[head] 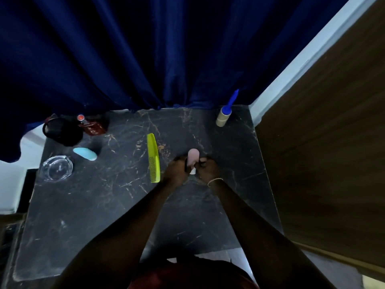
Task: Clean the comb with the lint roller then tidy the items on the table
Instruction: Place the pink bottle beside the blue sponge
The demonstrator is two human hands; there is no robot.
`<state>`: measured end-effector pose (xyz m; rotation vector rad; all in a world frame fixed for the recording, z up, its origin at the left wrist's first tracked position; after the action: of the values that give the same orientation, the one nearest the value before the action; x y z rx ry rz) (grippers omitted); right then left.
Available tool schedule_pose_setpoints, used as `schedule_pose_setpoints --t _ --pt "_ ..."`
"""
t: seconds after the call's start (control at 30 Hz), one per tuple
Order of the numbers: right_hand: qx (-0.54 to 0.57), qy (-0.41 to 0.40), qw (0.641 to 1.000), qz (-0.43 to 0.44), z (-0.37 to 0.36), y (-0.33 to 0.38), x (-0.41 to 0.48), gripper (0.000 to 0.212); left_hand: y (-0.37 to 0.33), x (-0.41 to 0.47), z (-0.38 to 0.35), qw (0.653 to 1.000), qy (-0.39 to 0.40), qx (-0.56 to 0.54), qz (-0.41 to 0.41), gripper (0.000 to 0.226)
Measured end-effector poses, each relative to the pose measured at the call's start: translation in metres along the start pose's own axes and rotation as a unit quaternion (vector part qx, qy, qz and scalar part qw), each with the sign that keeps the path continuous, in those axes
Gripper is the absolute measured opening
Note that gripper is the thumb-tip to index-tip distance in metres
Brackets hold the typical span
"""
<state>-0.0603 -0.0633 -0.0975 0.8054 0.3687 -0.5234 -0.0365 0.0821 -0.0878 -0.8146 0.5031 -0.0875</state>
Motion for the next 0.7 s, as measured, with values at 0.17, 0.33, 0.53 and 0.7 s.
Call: schedule_pose_setpoints --t 0.17,0.33,0.53,0.7 --pt "0.032 0.024 0.998 -0.048 -0.027 -0.025 0.034 0.016 -0.002 0.009 -0.009 0.996 -0.050 -0.059 0.049 0.031" --pt "0.054 0.038 0.997 -0.042 -0.029 -0.028 0.038 0.006 -0.001 0.012 -0.012 0.989 -0.049 -0.120 0.075 0.032" --pt "0.080 0.036 0.995 -0.047 -0.028 -0.028 0.026 0.016 0.002 0.002 -0.005 0.981 -0.072 -0.162 0.073 0.031" --pt "0.114 0.045 0.992 -0.023 -0.017 0.001 -0.007 0.019 0.010 -0.013 0.008 0.976 -0.096 -0.185 0.068 0.028"
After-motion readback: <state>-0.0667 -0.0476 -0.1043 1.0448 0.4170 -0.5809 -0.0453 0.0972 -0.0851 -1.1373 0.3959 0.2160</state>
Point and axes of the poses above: each hand's wrist, its own x-axis towards the middle knuckle, its own z-axis out of the back of the hand, y = z × x, the point moved 8 cm from there along x, towards the middle knuckle, and after that the axes turned 9 degrees about -x, right-handed, at the moved point
